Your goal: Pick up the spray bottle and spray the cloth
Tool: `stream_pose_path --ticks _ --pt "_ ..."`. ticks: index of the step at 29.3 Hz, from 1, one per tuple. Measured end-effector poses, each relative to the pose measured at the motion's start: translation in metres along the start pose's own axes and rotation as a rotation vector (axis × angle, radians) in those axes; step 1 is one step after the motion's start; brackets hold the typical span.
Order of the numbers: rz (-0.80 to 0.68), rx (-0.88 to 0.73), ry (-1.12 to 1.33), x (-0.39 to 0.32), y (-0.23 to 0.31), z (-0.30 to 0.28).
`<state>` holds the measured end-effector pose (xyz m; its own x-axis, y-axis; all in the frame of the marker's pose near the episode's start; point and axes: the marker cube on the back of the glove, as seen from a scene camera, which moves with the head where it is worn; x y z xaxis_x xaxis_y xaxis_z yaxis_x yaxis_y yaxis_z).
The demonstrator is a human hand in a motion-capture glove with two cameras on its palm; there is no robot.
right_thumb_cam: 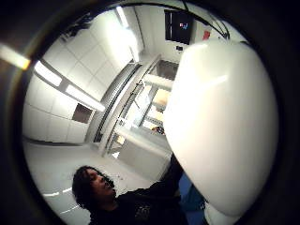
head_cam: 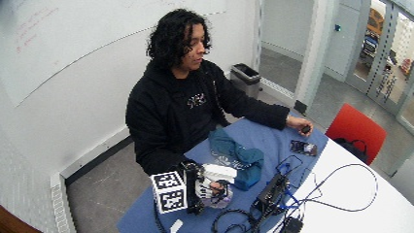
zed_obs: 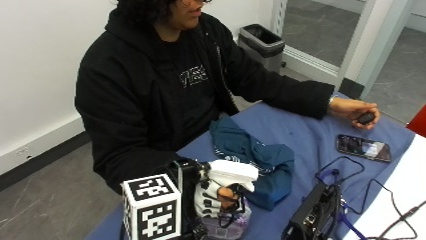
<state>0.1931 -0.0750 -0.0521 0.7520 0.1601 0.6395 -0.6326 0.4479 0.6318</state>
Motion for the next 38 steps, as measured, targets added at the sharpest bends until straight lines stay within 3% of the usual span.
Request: stream_pose_path --ticks 13,24,38 --pt "0.023 -0.088 0.019 -0.023 0.001 -0.006" --pt "0.059 -0.673 0.337 -0.115 0.012 -0.003" --pt "0.146 -1.155 0.916 -0.115 0.046 0.038"
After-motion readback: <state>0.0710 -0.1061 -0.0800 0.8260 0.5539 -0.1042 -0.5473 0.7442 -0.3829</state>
